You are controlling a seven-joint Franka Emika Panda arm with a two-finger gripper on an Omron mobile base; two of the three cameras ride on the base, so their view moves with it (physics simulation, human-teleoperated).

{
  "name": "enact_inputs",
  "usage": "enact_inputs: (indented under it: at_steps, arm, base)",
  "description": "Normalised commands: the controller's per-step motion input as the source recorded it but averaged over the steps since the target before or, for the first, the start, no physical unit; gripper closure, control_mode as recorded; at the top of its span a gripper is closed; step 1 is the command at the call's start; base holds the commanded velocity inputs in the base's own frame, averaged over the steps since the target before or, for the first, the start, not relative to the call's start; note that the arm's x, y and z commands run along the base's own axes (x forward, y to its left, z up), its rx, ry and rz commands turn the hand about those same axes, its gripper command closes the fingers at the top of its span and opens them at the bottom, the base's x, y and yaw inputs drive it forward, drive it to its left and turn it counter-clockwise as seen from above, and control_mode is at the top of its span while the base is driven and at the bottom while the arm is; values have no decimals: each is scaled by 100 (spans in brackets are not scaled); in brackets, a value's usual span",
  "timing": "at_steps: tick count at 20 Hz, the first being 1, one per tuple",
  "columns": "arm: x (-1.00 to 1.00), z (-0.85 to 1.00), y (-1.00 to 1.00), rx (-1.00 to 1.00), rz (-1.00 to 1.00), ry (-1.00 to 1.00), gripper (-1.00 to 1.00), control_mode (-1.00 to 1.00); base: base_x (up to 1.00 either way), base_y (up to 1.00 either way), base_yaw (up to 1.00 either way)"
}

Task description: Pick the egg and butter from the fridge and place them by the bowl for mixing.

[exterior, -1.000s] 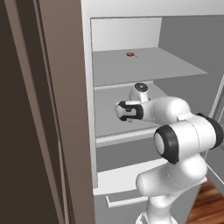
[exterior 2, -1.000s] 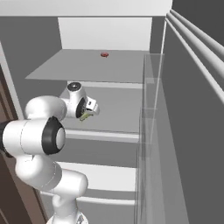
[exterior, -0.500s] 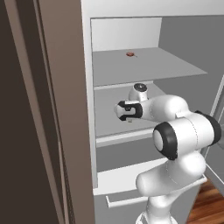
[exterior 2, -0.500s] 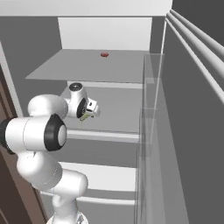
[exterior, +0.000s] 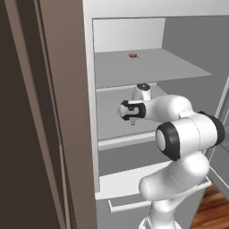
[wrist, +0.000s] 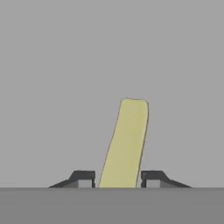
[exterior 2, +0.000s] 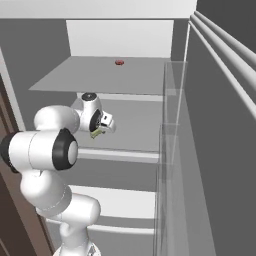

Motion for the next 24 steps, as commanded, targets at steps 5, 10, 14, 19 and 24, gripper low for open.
enact_inputs:
  at_steps: [5,10,14,19,24]
  arm:
    - [0,-39,0,0,0,0,100,-100]
    - [0,-45,0,0,0,0,100,-100]
    - [-10,-6,0,0,0,-2,100,-100]
    - [-39,0,-2,0,0,-6,100,-100]
    - [-52,0,-4,0,0,-6,100,-100]
  base:
    - [0,0,0]
    - [0,0,0]
    - [0,0,0]
    - [0,0,0]
    - [0,0,0]
